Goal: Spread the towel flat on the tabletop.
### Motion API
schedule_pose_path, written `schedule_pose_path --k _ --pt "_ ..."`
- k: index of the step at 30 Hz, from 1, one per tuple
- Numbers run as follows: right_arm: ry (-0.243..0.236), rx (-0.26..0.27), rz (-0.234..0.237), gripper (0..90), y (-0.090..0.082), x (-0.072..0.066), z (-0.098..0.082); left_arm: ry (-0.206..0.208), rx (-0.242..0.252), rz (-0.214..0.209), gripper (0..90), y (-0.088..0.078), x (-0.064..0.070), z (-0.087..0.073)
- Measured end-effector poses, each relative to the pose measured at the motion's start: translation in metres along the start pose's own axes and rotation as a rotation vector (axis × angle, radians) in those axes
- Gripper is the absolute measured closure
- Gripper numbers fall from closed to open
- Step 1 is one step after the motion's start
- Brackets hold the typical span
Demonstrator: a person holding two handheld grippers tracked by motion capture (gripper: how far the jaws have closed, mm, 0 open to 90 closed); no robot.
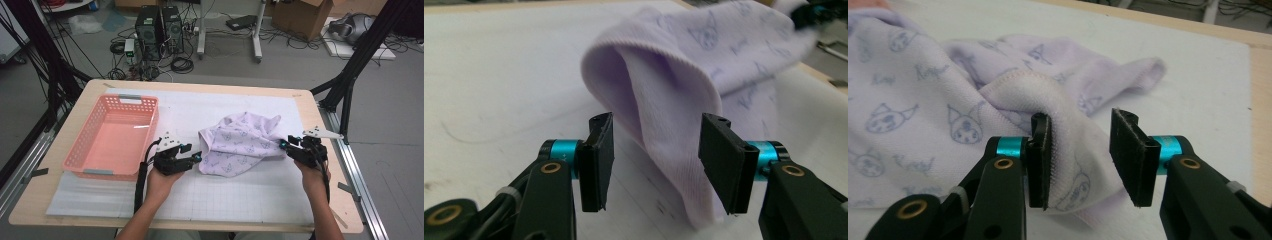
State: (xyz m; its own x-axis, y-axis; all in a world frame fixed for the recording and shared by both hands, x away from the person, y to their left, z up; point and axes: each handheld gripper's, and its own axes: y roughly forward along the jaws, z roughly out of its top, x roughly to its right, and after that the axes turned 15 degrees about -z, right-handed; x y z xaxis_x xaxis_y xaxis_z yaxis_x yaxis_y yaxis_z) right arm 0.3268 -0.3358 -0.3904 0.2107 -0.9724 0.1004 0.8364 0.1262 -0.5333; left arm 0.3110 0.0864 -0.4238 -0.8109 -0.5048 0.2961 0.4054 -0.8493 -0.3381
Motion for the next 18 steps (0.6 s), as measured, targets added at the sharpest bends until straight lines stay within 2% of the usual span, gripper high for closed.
schedule_pose_path --k 3,5,6,7,10,11,12,13,14,17,18 --pt "0.002 -0.003 -0.037 61.2 0.005 0.003 0.000 0.024 -0.053 -0.076 48.2 0.004 0.008 -0.010" --pt "-0.001 -0.007 -0.056 61.2 0.008 0.003 0.000 0.033 -0.057 -0.087 48.1 0.006 0.010 -0.011" --pt "-0.003 -0.022 -0.091 61.2 0.015 0.001 0.001 0.040 -0.064 -0.097 47.0 0.008 0.012 -0.012" --pt "0.005 -0.030 -0.106 61.4 0.018 0.001 0.001 0.054 -0.076 -0.106 46.5 0.011 0.015 -0.012" --pt "0.036 -0.034 -0.115 63.2 0.023 0.003 0.003 0.104 -0.131 -0.096 43.3 0.023 0.022 -0.014" --pt "0.060 -0.026 -0.110 63.1 0.023 0.004 0.004 0.124 -0.172 -0.090 43.6 0.032 0.024 -0.015" --pt "0.060 -0.026 -0.110 63.1 0.023 0.004 0.004 0.124 -0.172 -0.090 45.0 0.032 0.024 -0.015" --pt "0.082 -0.017 -0.105 62.4 0.023 0.006 0.006 0.134 -0.194 -0.083 45.0 0.036 0.025 -0.015" --pt "0.074 -0.012 -0.120 61.8 0.023 0.006 0.008 0.142 -0.207 -0.081 48.1 0.040 0.026 -0.015" --pt "0.063 -0.015 -0.116 60.7 0.026 0.004 0.014 0.187 -0.233 -0.080 80.6 0.048 0.030 -0.016" --pt "0.063 -0.015 -0.116 60.7 0.026 0.004 0.014 0.199 -0.242 -0.076 80.6 0.049 0.031 -0.016"
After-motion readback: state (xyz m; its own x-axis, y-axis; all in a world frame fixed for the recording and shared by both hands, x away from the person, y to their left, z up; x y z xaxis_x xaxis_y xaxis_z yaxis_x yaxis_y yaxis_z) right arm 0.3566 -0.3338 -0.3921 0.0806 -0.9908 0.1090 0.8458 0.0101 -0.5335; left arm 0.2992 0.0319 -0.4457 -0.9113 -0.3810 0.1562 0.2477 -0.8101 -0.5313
